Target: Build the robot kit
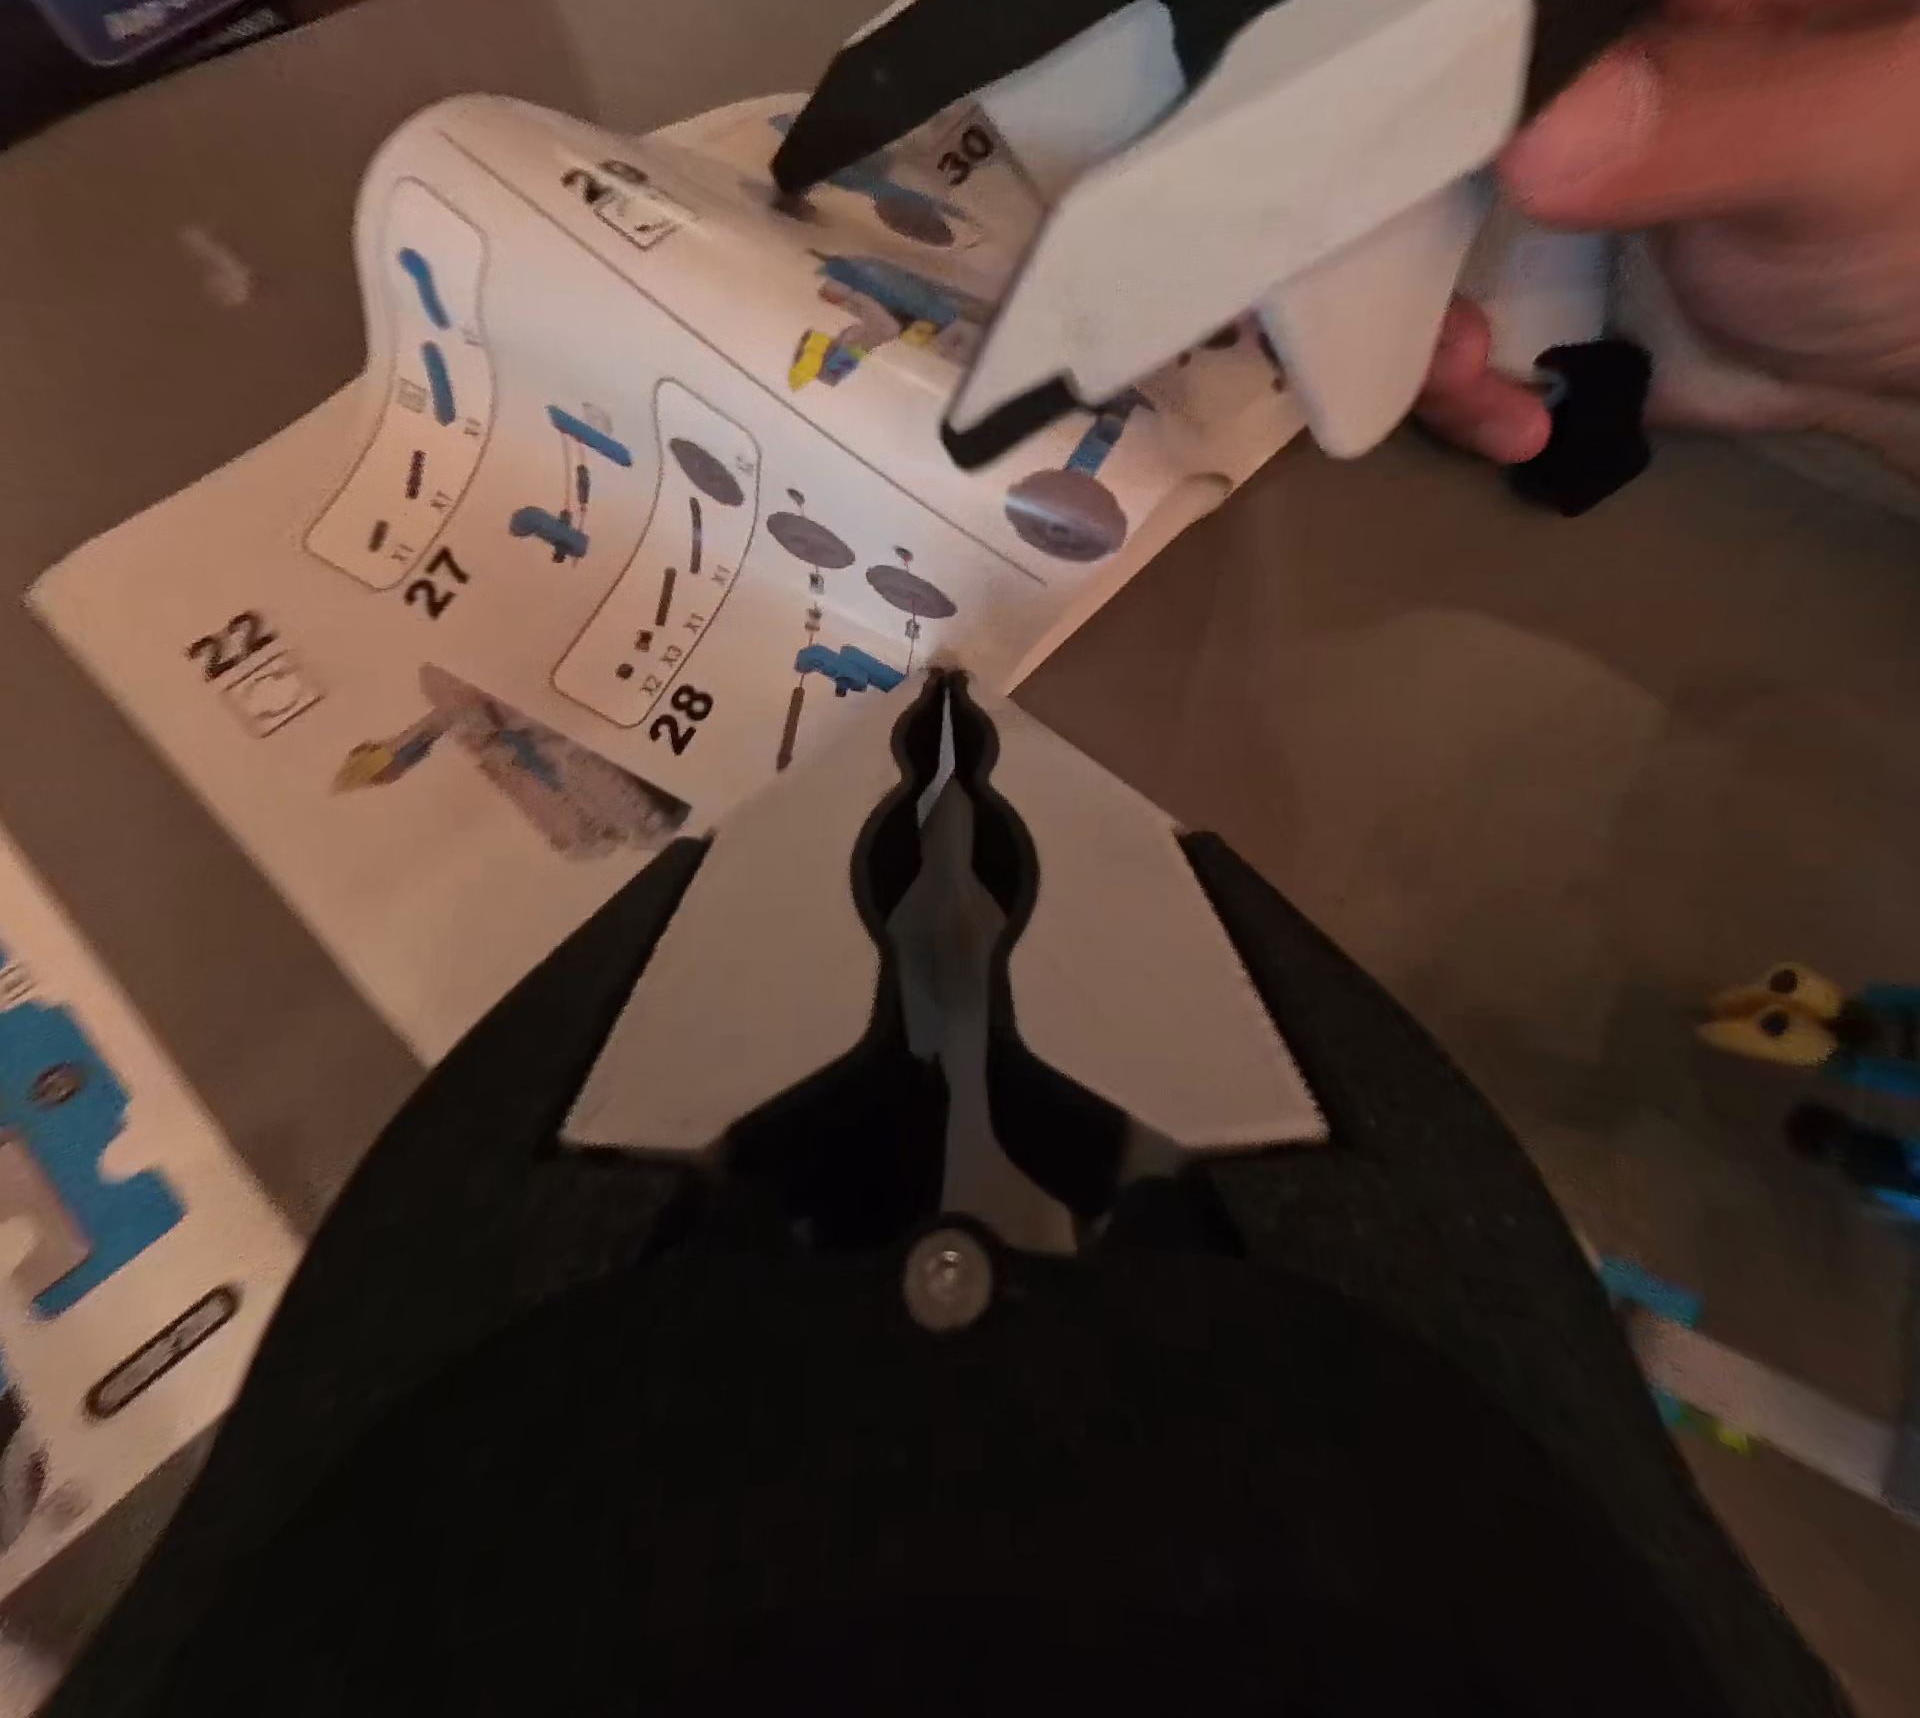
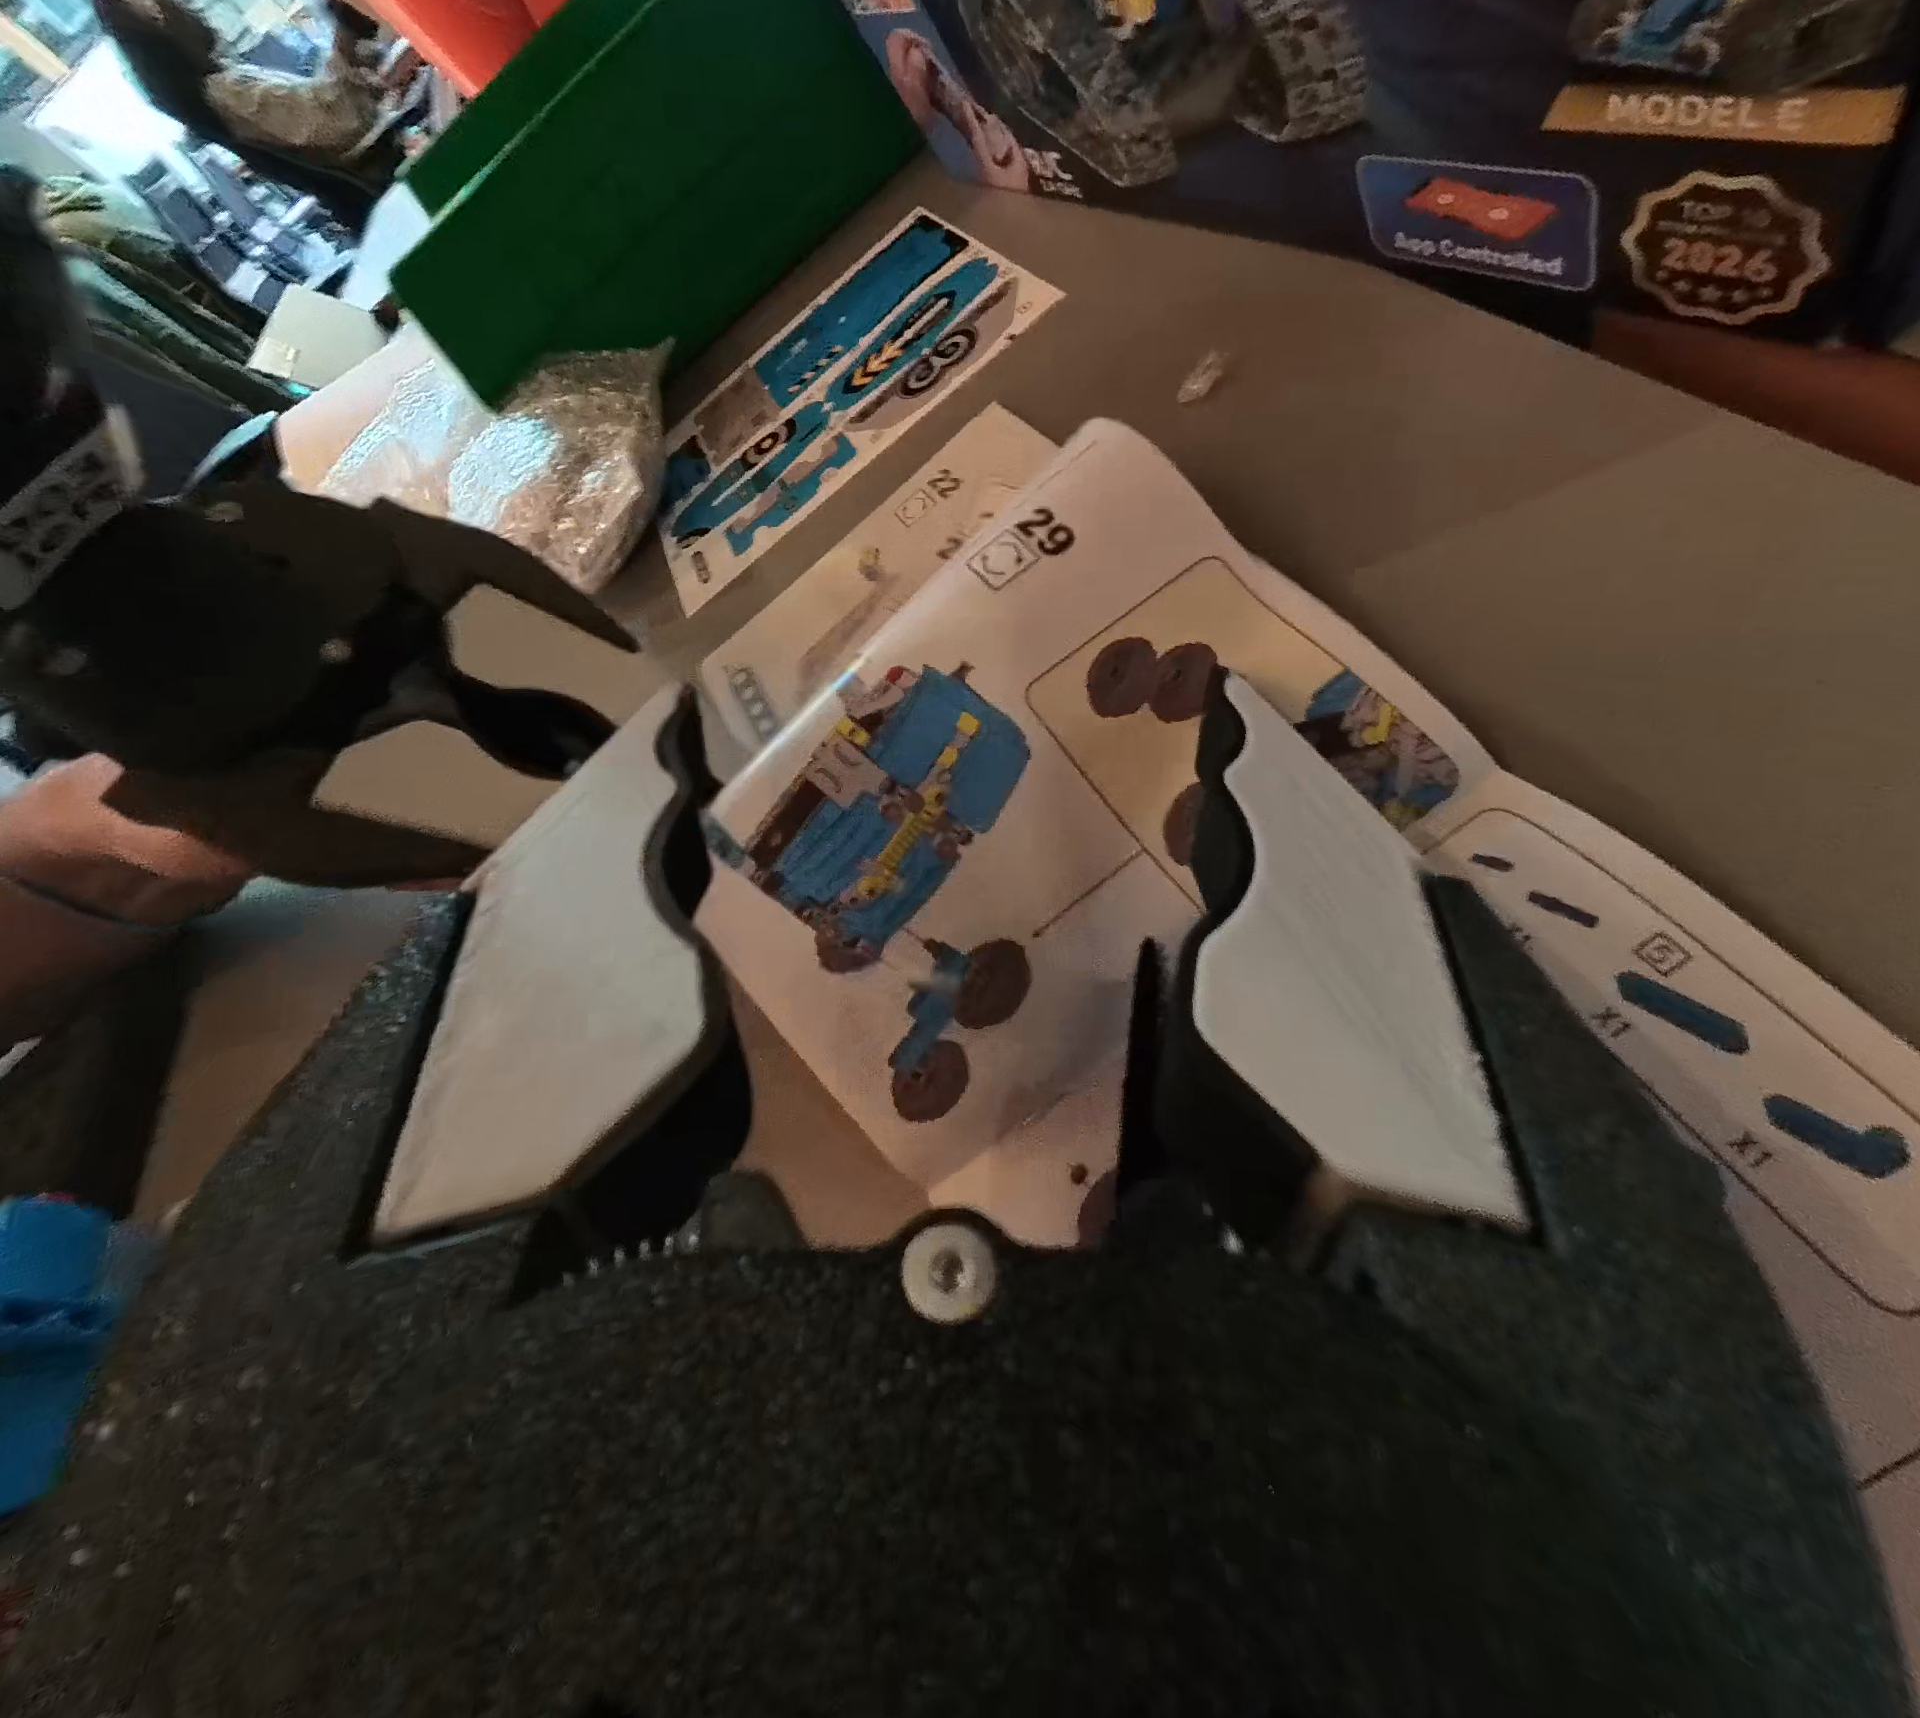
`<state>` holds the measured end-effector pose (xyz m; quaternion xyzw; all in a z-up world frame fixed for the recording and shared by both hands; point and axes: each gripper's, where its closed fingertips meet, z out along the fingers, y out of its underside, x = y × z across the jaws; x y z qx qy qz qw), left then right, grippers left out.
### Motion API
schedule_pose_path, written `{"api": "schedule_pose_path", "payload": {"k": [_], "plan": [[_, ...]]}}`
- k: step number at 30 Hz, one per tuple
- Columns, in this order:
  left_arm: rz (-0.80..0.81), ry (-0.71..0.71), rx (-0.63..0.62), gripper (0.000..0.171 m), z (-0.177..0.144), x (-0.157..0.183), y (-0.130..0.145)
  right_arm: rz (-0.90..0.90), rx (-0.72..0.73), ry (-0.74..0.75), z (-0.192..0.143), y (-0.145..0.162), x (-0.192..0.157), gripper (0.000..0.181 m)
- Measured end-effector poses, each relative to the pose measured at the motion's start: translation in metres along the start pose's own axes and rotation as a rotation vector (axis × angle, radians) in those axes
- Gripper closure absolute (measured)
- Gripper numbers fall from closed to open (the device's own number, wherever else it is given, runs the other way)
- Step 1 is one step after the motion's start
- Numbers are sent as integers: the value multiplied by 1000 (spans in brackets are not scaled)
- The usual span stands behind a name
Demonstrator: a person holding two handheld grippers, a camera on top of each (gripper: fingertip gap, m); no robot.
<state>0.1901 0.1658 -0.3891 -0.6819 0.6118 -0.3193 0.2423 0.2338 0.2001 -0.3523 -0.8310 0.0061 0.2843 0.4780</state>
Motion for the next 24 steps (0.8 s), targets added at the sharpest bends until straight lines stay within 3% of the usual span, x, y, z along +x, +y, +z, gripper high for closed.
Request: {"api": "schedule_pose_path", "payload": {"k": [6,11,13,15,17,19,22,24], "plan": [[43,77,-35,161,23,26,-33,79,212,-118,-27,-29,-6,87],[53,173,46,143,39,56,-85,285,508,-234,-84,-72,7,96],[81,197,61,135,41,66,-99,273,574,-175,-118,-90,12,97],[109,201,117,128,30,69,-114,202,549,4,-146,-94,18,102],[109,165,215,127,6,57,-125,161,434,241,-165,-78,32,101],[63,113,306,127,-23,31,-123,154,276,437,-177,-42,45,100],[-60,-79,356,133,-56,-36,-84,115,100,548,-179,21,47,97],[-57,-229,371,141,-72,-71,-53,109,32,553,-172,46,45,97]]}}
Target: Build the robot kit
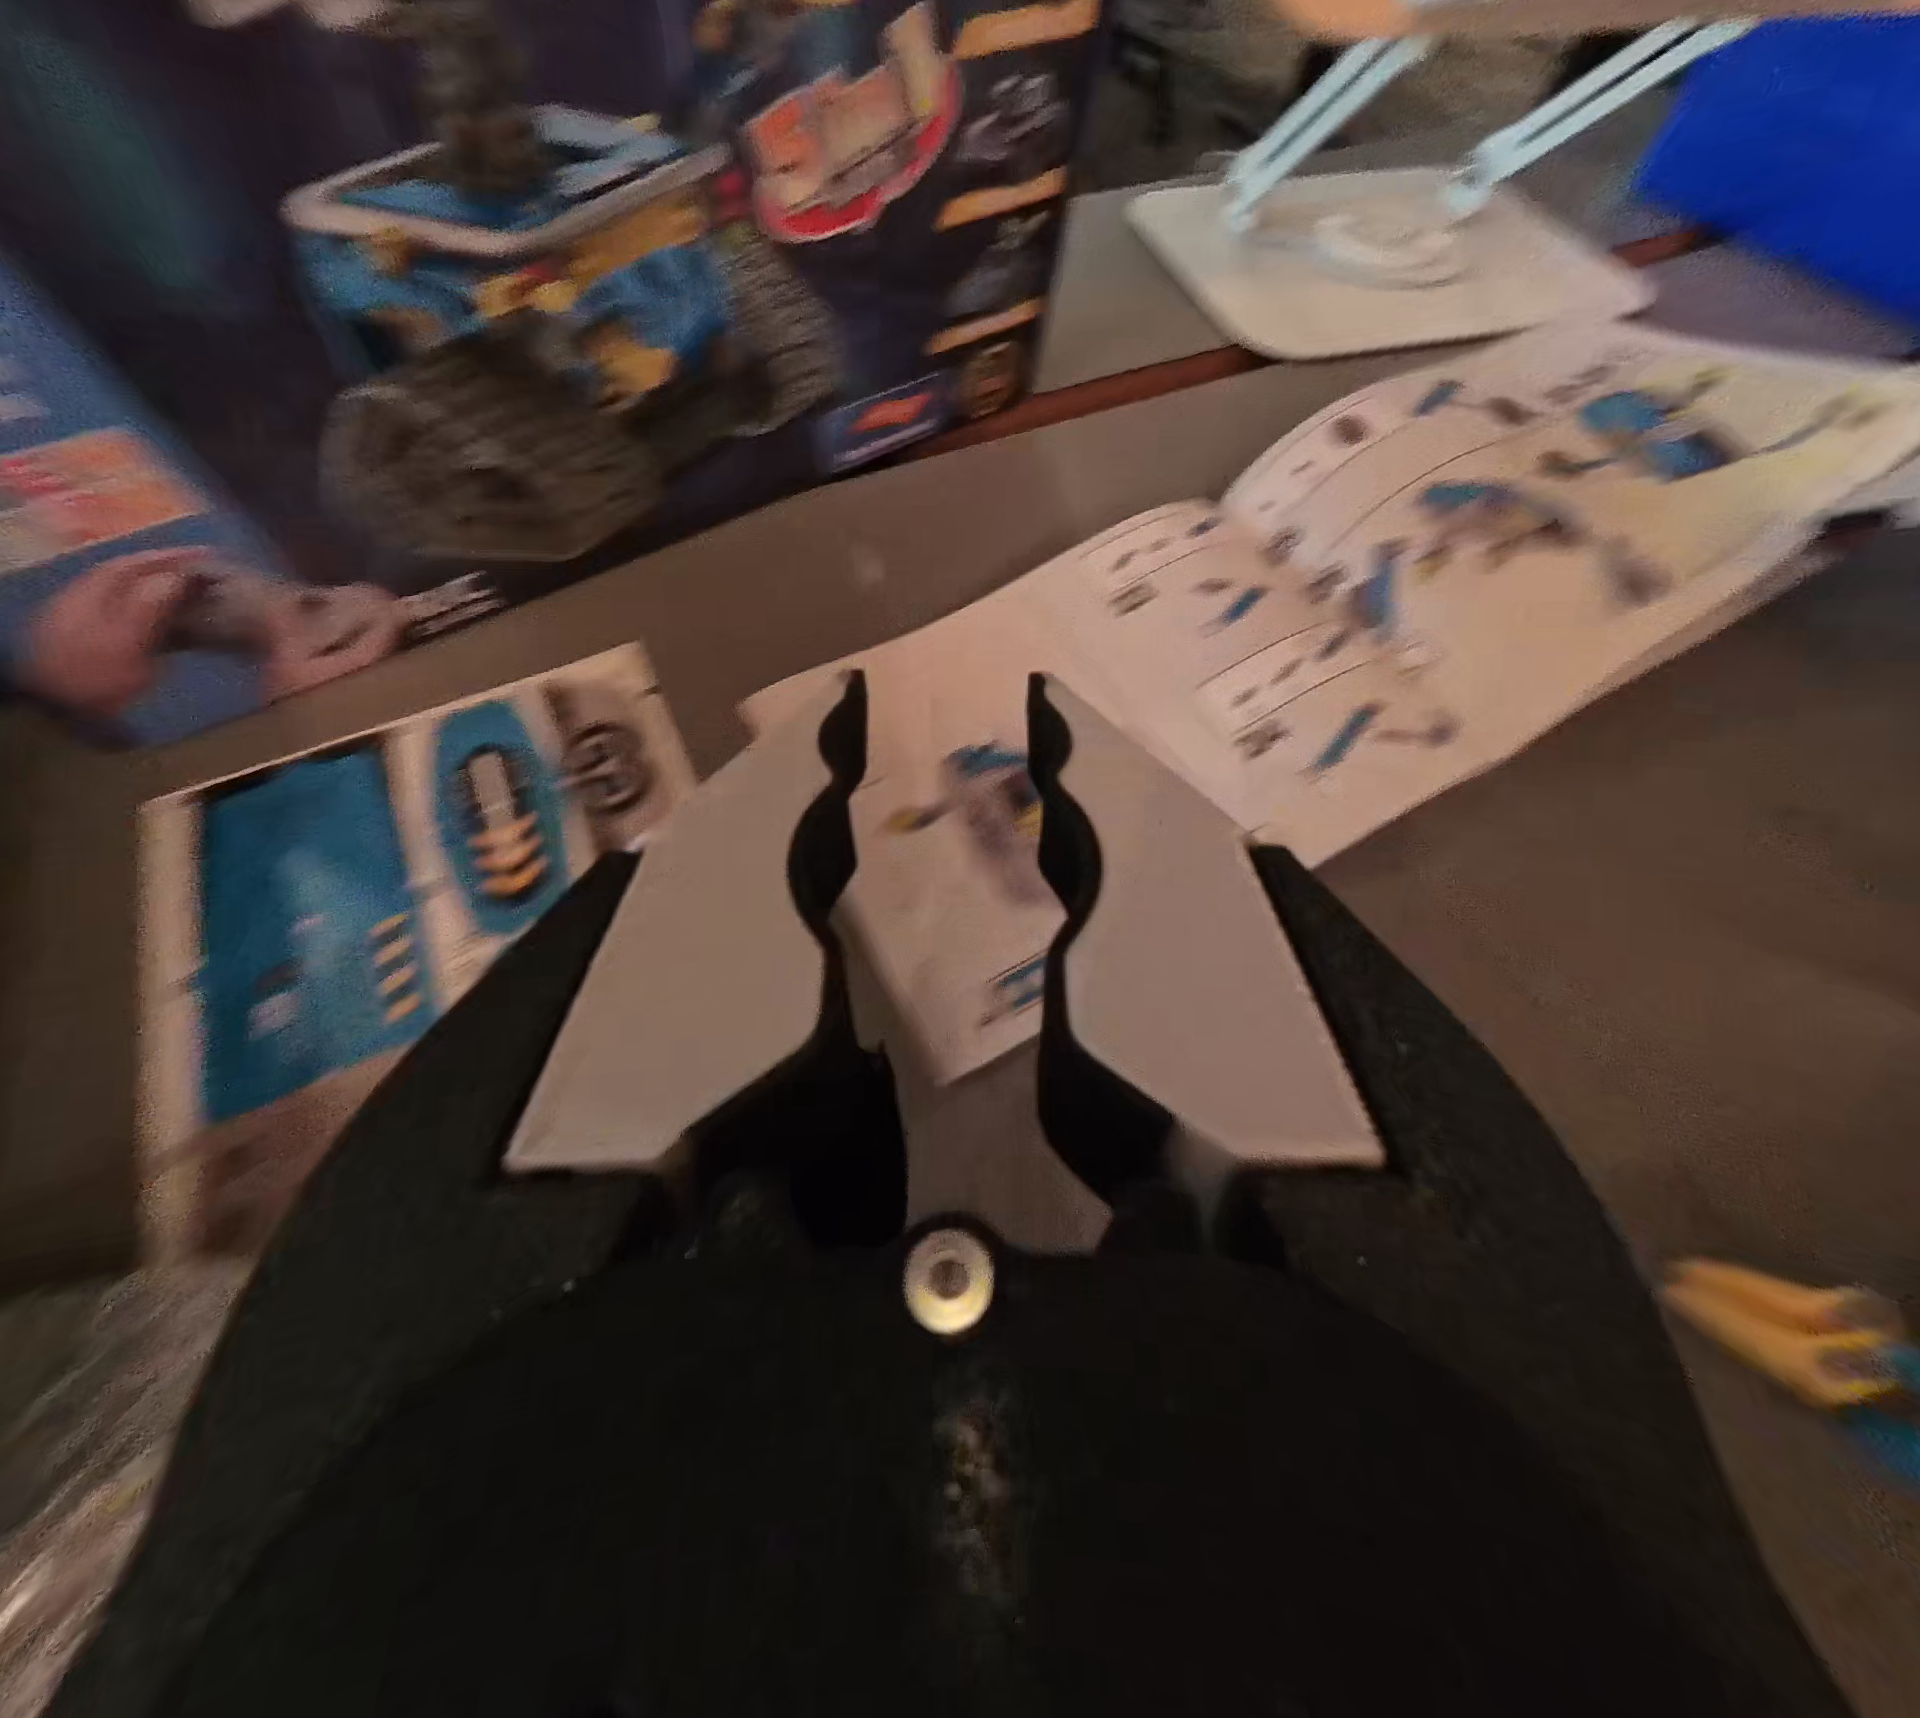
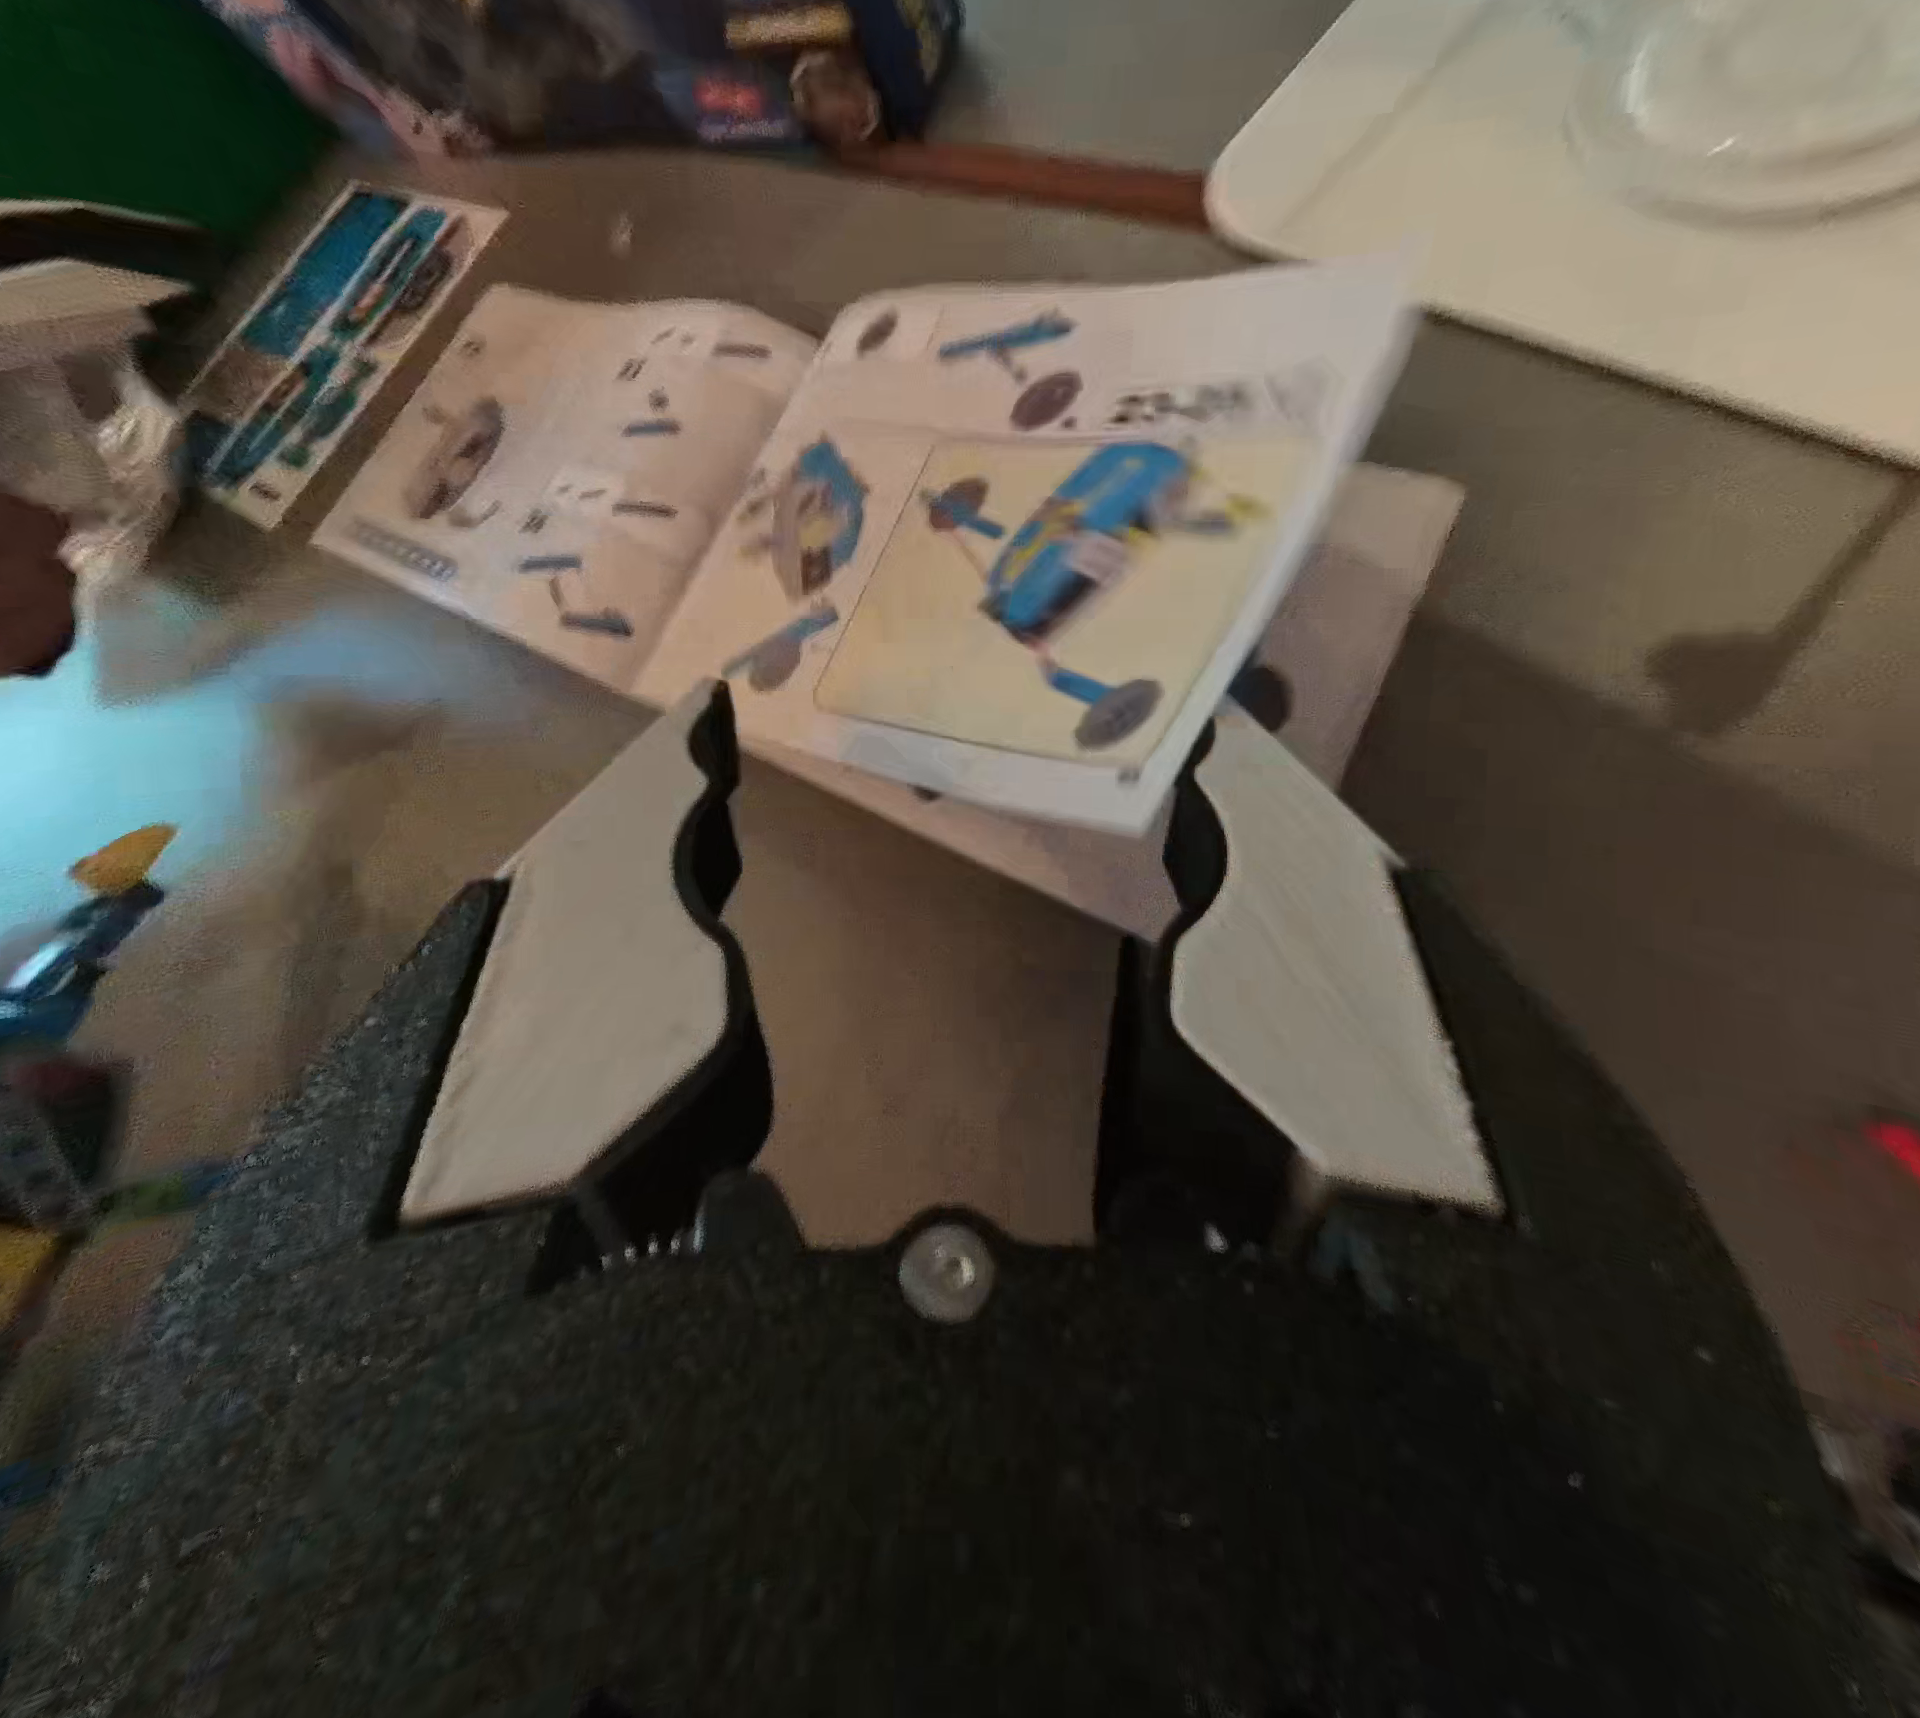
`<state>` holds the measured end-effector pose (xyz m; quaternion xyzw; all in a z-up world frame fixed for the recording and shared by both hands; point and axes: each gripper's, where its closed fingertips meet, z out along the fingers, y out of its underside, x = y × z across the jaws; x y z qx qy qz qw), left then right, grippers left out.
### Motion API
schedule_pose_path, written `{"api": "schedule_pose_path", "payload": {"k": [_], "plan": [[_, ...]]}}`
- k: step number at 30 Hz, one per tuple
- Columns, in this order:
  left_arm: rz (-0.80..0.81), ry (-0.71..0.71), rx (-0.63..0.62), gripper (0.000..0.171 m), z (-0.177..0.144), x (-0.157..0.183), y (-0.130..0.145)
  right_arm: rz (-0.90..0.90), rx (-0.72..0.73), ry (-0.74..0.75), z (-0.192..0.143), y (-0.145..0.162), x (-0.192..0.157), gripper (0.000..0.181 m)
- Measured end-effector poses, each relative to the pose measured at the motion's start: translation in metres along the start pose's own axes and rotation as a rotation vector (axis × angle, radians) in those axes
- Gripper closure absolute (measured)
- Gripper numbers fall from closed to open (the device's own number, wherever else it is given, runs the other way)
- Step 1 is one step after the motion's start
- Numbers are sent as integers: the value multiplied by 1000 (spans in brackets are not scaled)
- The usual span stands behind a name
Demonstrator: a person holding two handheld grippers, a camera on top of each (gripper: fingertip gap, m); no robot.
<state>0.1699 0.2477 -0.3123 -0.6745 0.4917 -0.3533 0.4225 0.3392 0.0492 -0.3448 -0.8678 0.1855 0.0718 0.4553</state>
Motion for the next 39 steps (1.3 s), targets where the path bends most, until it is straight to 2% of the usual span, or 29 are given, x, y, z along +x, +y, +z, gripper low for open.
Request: {"api": "schedule_pose_path", "payload": {"k": [3,6,10,14,20,30,39], "plan": [[114,-132,47,147,-14,-21,19,73,-18,-108,9,0,-15,99],[203,-124,69,147,-14,-10,17,95,-39,-147,15,5,-17,101],[259,-92,64,147,-7,1,20,157,23,-222,10,-2,-22,108],[226,-148,71,147,-9,-9,17,272,56,-253,13,-8,-17,116],[200,-192,30,147,-9,-19,23,315,27,-140,22,3,10,132],[260,-214,30,147,-8,-15,24,565,98,-291,11,-4,23,169],[218,-224,74,148,-14,-20,18,537,161,-298,-6,-19,26,171]]}}
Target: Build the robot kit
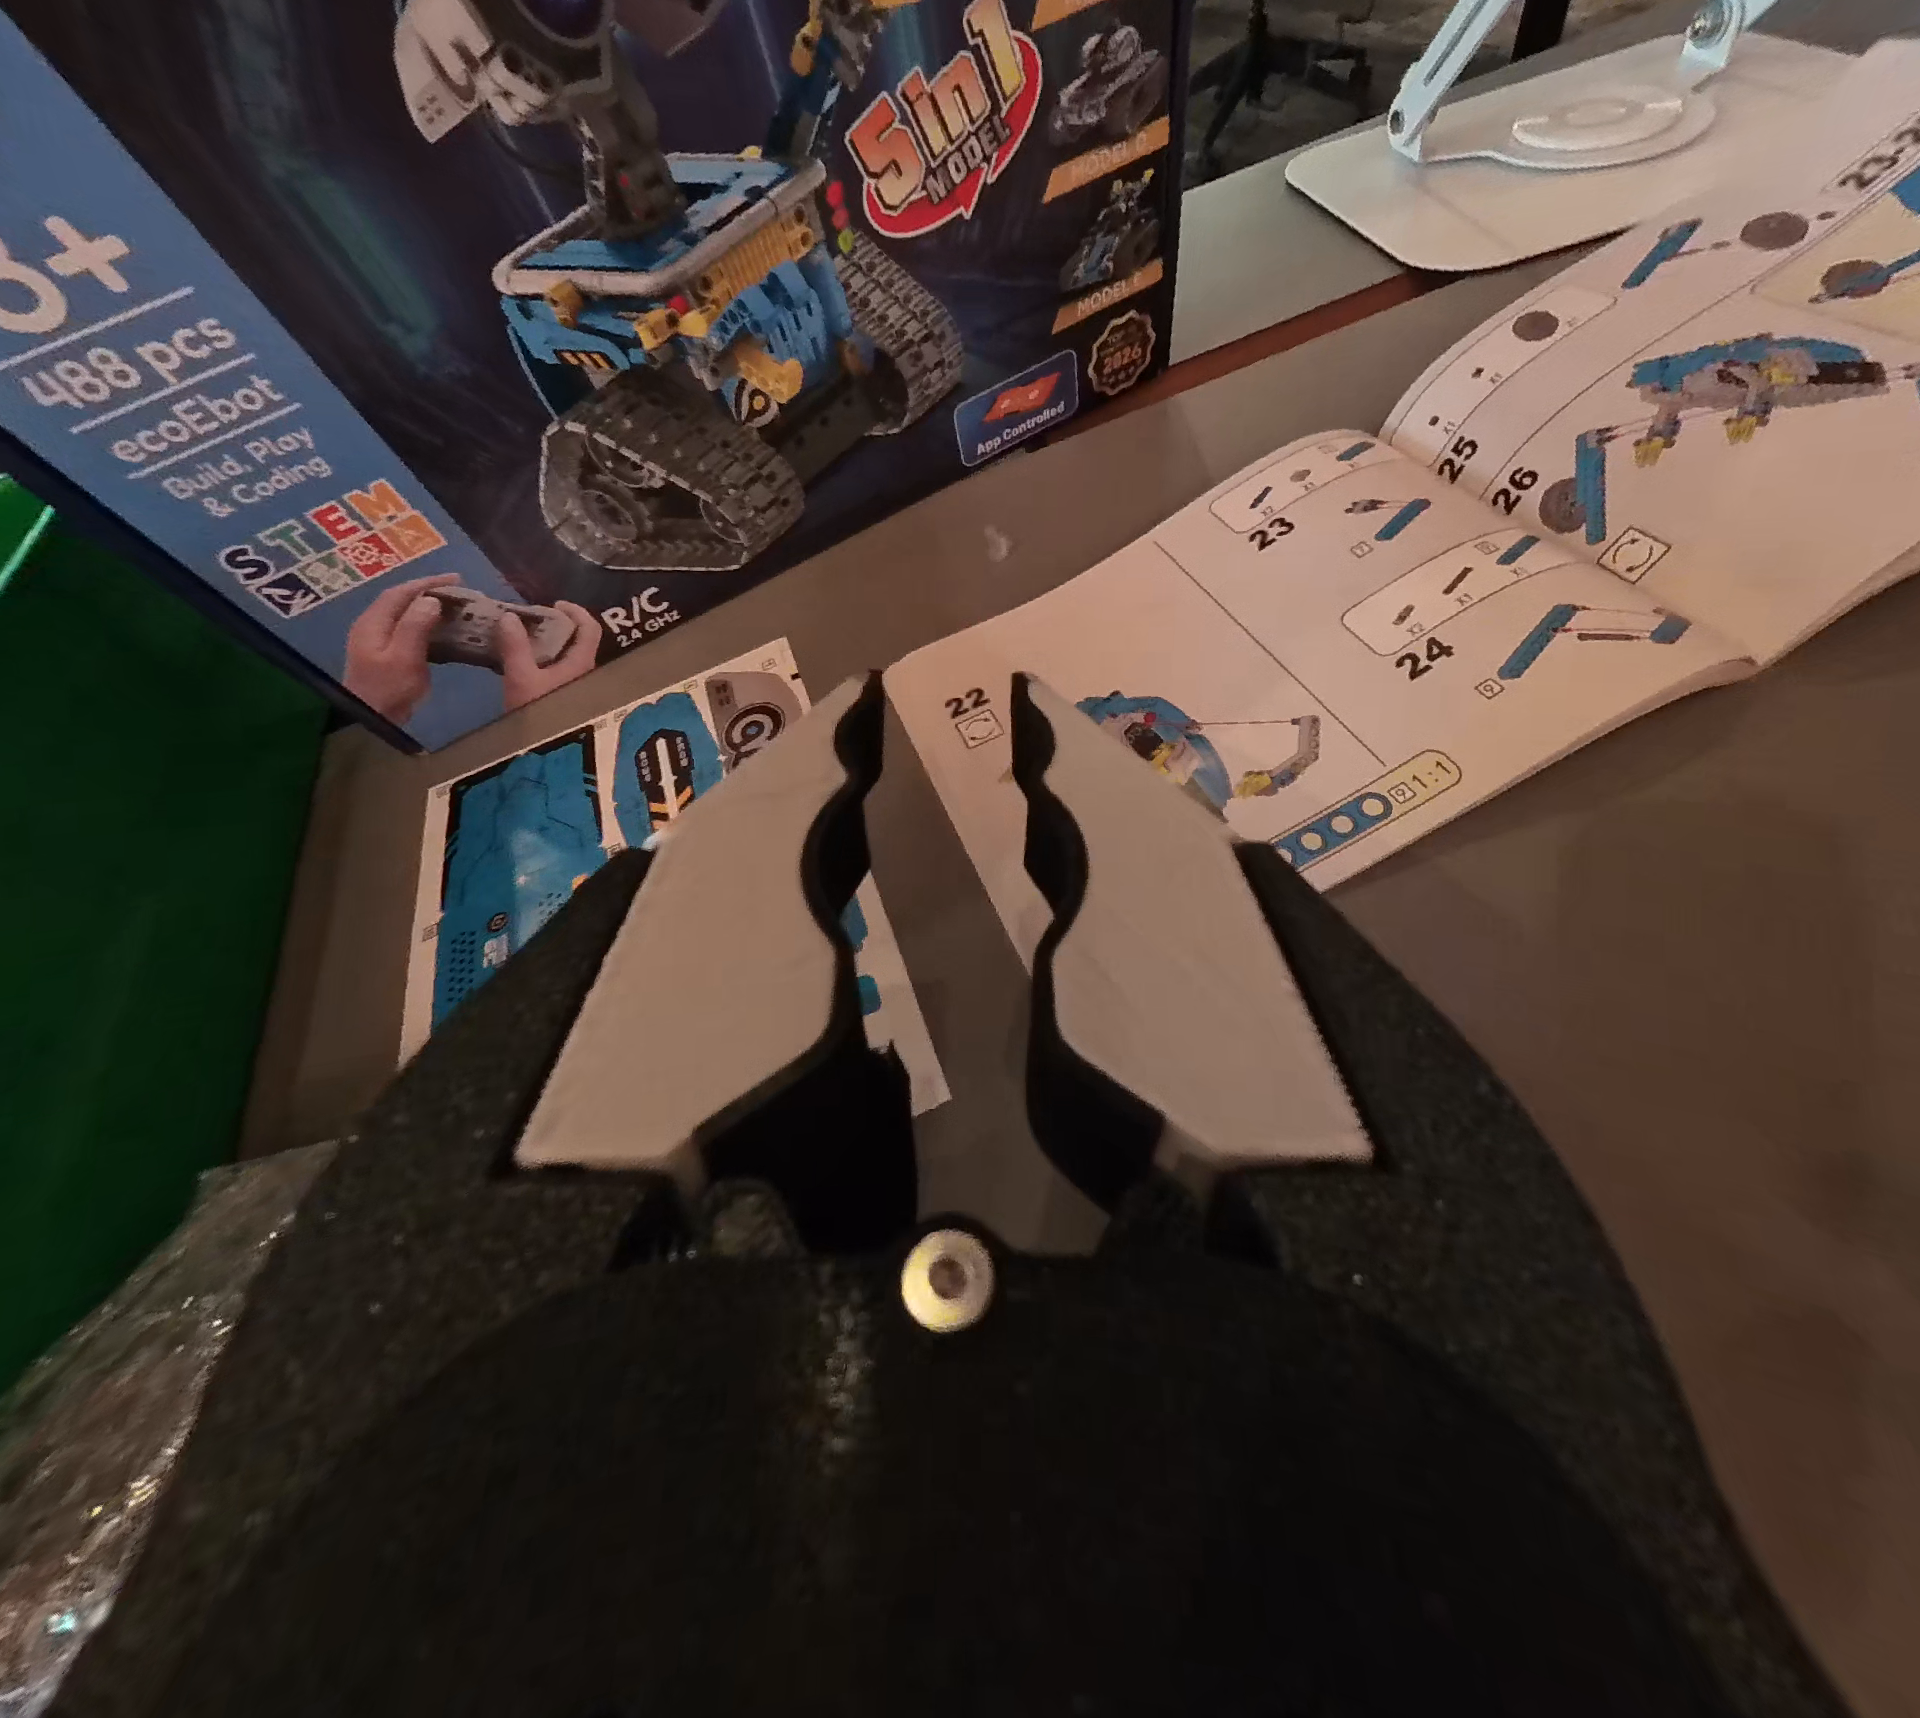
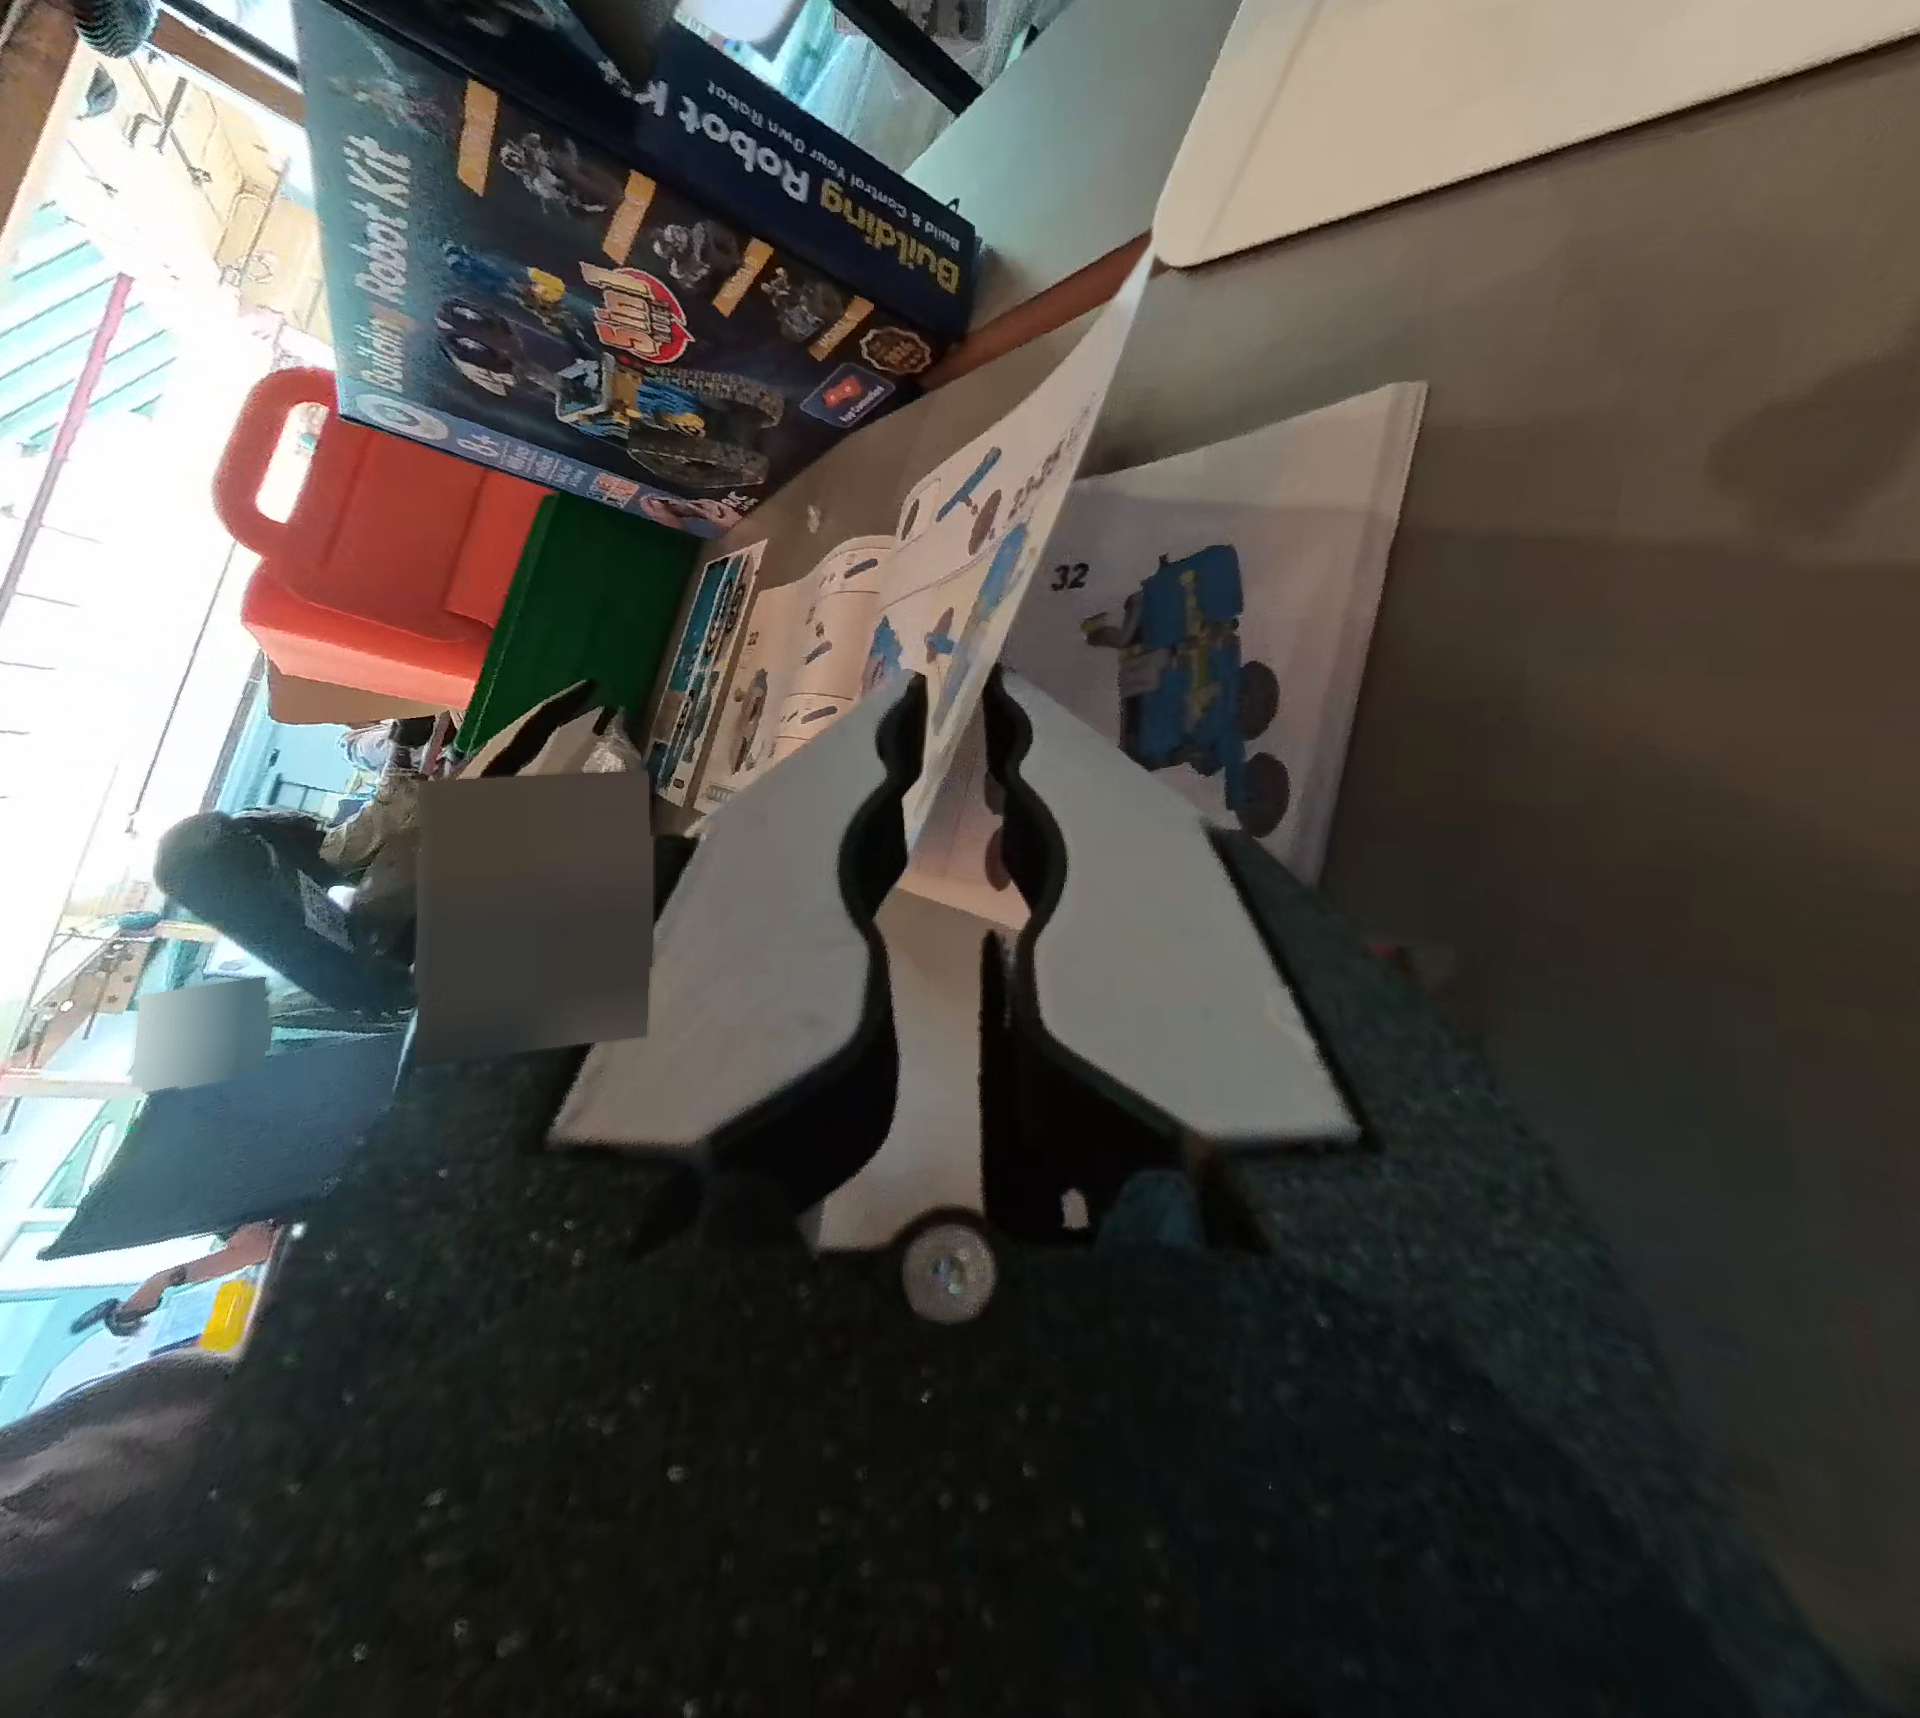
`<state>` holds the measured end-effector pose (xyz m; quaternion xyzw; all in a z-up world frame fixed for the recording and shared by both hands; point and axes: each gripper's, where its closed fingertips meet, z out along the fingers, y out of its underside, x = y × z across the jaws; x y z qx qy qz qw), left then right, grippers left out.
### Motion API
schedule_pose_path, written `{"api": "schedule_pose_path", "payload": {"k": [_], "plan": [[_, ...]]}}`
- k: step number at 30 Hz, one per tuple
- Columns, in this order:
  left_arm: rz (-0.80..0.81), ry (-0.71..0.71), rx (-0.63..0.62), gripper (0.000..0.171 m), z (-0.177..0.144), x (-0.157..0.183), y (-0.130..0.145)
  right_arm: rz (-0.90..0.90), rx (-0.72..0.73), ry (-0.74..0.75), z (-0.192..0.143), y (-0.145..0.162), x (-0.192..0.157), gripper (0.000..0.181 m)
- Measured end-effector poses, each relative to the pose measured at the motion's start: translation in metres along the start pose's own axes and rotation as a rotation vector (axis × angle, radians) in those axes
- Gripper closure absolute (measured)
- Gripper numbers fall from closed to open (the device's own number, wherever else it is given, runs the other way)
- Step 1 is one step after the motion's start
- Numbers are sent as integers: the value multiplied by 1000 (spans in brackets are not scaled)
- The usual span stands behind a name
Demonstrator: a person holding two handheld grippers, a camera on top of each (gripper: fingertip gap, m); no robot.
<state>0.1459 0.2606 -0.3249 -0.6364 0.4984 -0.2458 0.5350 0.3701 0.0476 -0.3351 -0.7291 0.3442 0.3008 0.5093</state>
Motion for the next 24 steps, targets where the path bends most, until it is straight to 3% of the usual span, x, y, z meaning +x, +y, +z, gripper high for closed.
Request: {"api": "schedule_pose_path", "payload": {"k": [24], "plan": [[10,8,0,147,0,2,0,-8,19,-34,-2,-3,-7,179]]}}
